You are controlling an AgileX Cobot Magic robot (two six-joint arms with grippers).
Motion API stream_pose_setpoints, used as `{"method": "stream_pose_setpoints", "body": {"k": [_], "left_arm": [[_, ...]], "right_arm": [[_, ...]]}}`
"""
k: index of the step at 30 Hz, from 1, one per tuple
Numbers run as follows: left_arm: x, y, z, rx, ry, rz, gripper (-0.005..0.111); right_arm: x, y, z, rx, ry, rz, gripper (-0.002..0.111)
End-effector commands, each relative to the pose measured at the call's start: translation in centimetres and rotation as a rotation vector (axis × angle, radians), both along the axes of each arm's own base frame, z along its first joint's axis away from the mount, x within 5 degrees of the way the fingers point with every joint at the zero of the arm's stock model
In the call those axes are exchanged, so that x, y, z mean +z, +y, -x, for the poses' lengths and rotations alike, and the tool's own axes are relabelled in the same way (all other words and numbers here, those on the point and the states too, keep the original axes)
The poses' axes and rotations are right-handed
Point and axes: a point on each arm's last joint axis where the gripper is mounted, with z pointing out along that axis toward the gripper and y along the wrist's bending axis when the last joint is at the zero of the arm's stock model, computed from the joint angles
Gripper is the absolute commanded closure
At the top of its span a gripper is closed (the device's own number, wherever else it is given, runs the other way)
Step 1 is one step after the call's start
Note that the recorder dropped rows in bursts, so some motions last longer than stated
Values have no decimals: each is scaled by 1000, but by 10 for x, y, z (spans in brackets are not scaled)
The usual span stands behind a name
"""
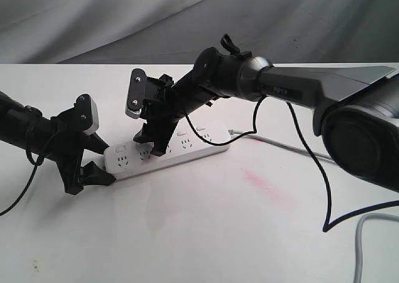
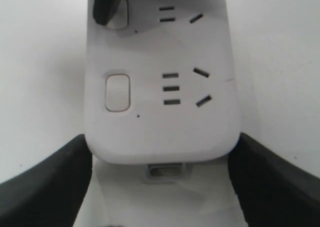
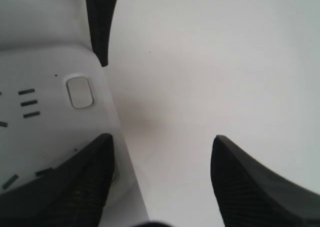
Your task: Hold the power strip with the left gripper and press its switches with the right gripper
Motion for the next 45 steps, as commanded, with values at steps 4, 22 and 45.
{"method": "stream_pose_setpoints", "body": {"k": [4,22,45], "left_arm": [[0,0,-1,-11,-11,-23,47],[0,0,-1,-11,-11,-23,47],[0,0,-1,-11,-11,-23,47]], "right_arm": [[-32,-5,8,75,67,88,54],[34,-22,3,-4,43,30,54],[14,-38,-12,-91,47,10,54]]}}
